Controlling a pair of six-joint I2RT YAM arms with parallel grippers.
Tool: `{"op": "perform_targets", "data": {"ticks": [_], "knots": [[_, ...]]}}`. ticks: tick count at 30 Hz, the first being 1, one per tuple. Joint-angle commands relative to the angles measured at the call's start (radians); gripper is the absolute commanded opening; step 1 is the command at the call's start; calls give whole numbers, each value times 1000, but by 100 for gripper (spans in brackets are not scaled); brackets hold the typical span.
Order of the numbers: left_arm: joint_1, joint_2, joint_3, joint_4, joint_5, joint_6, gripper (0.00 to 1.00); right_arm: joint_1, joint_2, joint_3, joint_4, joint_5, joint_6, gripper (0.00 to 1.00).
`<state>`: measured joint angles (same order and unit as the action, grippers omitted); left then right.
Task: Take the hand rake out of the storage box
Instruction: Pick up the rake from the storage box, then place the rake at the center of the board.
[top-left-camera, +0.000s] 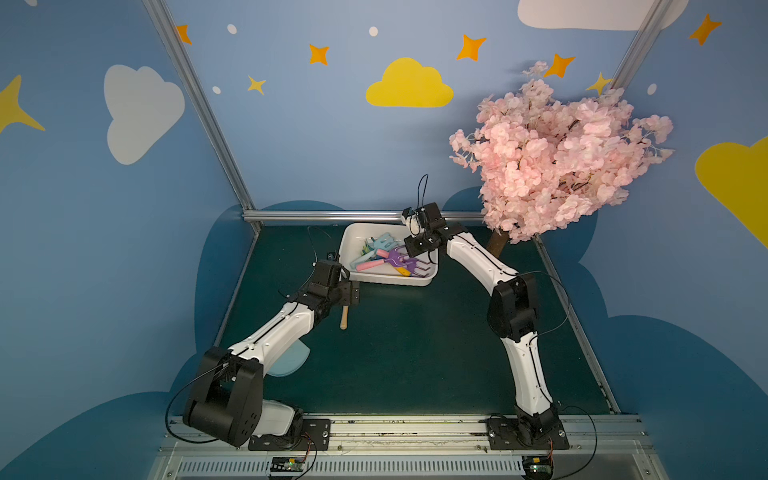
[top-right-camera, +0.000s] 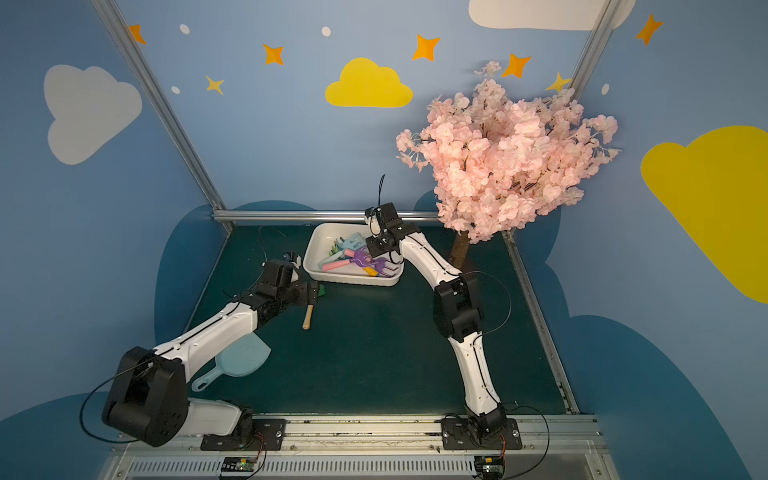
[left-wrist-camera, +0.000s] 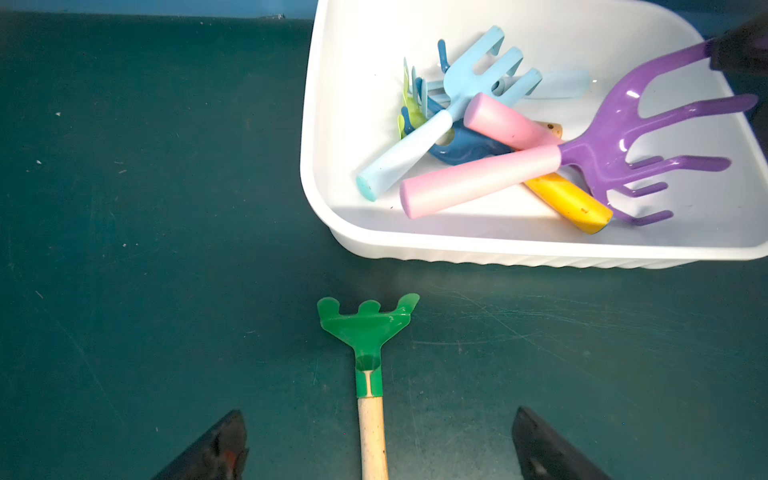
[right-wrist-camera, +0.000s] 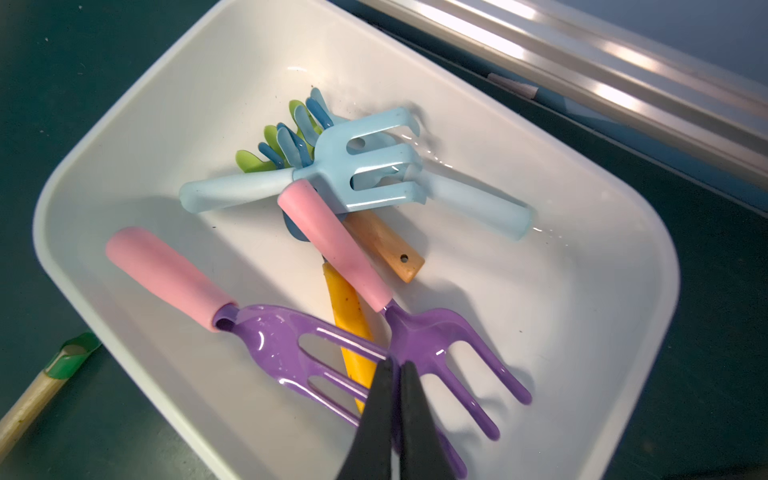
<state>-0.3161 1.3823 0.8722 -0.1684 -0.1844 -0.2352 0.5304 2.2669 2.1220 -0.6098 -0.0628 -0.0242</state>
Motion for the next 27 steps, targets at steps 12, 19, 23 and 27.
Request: {"op": "perform_targets", "data": {"ticks": [12,19,23,27], "knots": [[3,-143,4,88,96,48,100,-58,-305,-285,20,-93,38,0],[4,-146,-57,183,169,68,100,-86,-471,-597,-27,-372,-11,0],[1,-135,-67,215,281,91,100,-75,-477,-675,-76,-446,-98,0],[-11,-128,-99,248,387,90,100,-36,-411,-670,-111,-339,-156,0]]}}
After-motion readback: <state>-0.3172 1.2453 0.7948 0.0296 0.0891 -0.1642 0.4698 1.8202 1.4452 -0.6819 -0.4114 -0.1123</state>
